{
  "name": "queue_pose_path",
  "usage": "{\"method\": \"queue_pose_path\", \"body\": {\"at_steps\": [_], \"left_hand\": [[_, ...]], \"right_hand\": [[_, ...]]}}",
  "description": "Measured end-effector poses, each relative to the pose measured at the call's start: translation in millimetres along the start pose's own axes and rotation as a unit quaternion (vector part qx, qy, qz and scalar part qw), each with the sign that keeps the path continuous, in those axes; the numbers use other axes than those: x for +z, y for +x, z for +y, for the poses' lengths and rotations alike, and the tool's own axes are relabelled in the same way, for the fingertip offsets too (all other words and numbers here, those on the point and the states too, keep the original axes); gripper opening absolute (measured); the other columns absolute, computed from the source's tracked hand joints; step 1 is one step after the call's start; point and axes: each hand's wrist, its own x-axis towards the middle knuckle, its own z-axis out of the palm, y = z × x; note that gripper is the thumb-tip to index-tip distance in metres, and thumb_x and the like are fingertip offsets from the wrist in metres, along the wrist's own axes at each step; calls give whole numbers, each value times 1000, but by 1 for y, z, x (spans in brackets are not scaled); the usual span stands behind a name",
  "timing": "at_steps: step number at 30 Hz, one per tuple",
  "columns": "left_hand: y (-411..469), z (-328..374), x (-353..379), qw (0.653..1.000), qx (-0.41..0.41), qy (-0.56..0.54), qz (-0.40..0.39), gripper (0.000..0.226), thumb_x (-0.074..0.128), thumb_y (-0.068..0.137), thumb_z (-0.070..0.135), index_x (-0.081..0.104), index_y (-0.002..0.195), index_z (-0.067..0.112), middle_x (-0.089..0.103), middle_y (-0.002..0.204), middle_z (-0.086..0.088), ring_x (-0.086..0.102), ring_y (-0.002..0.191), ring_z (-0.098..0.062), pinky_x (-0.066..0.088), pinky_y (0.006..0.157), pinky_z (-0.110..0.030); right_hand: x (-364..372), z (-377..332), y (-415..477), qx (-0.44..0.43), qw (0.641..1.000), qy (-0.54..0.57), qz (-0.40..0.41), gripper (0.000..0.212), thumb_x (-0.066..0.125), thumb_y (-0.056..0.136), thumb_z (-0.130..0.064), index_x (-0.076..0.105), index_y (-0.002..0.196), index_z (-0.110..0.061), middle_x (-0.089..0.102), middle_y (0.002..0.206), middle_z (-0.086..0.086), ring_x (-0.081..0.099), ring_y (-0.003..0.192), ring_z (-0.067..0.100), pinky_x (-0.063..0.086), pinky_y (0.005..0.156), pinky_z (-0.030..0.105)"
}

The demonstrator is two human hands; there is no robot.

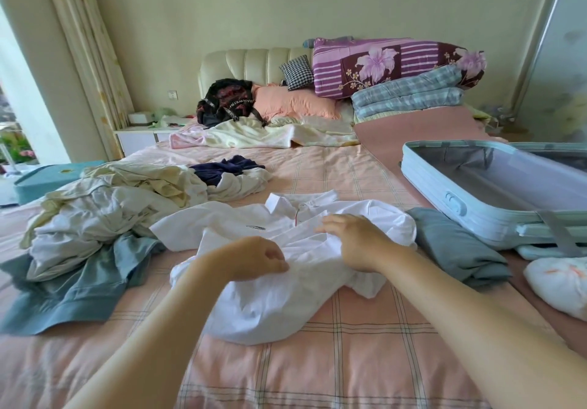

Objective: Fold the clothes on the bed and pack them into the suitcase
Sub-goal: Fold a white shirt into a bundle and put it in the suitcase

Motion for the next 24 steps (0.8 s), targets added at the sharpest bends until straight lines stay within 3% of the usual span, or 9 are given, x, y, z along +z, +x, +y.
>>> {"method": "queue_pose_path", "body": {"at_steps": [2, 5, 7, 10, 12, 14, 17, 21, 24], "left_hand": [[5, -3, 6, 999, -5, 50, 6, 26, 65, 90, 42, 69, 110, 26, 62, 97, 10, 57, 93, -14, 48, 89, -30], [10, -7, 4, 989, 18, 47, 138, 21, 55, 98, 26, 71, 95, 13, 63, 94, 2, 56, 89, -20, 44, 78, -29], [8, -11, -3, 963, -8, 95, 251, 18, 47, 100, 17, 63, 92, 14, 61, 102, -3, 57, 93, -25, 43, 77, -33], [-2, -24, -23, 911, -126, 176, 352, 23, 42, 95, 5, 56, 111, 14, 63, 108, -9, 62, 96, -31, 44, 67, -35], [-7, -32, -29, 907, -193, 177, 331, 27, 47, 91, 4, 57, 115, 13, 65, 111, -10, 62, 101, -30, 48, 71, -37], [-6, -29, -27, 909, -203, 206, 300, 37, 50, 86, 3, 57, 121, 13, 61, 117, -10, 58, 109, -30, 50, 86, -38], [8, -10, -15, 935, -119, 172, 287, 51, 48, 88, 6, 49, 137, 20, 55, 133, -8, 53, 119, -31, 42, 99, -40], [37, 21, 7, 983, 7, 10, 186, 49, 48, 101, 38, 42, 147, 24, 46, 149, -4, 45, 134, -25, 36, 109, -37], [57, 24, 22, 992, -21, 78, 94, 57, 50, 97, 51, 40, 149, 27, 43, 151, 2, 40, 139, -23, 33, 110, -38]], "right_hand": [[3, -9, 5, 6, 998, -33, -56, 71, 48, 92, -5, 34, 153, -38, 35, 157, -8, 31, 145, 18, 21, 115, 34], [6, -4, 12, 12, 994, -102, -34, 34, 54, 95, -24, 67, 126, -34, 63, 126, -7, 50, 123, 19, 26, 106, 36], [7, 2, 14, 30, 995, -77, 48, 23, 53, 98, -25, 74, 105, -26, 69, 110, -6, 58, 109, 21, 31, 97, 38], [2, 11, 11, 68, 966, 11, 248, 14, 55, 98, -18, 69, 97, -15, 67, 102, 2, 62, 94, 27, 42, 82, 40], [-1, 15, 10, 84, 947, 69, 301, 8, 60, 97, -16, 66, 101, -13, 63, 104, 5, 61, 91, 28, 48, 79, 42], [-1, 17, 9, 97, 954, 112, 259, 20, 59, 97, -17, 63, 116, -14, 57, 119, 7, 61, 98, 27, 50, 85, 43], [6, 19, 9, 124, 974, 106, 157, 36, 53, 100, -21, 54, 136, -17, 44, 138, 4, 56, 115, 24, 45, 98, 42], [16, 29, 18, 185, 974, 116, 62, 45, 45, 99, -27, 45, 142, -16, 37, 153, 7, 38, 139, 28, 34, 112, 46], [24, 38, 25, 208, 966, 151, 32, 45, 51, 90, -25, 47, 134, -16, 49, 141, 8, 46, 132, 31, 41, 105, 43]]}}
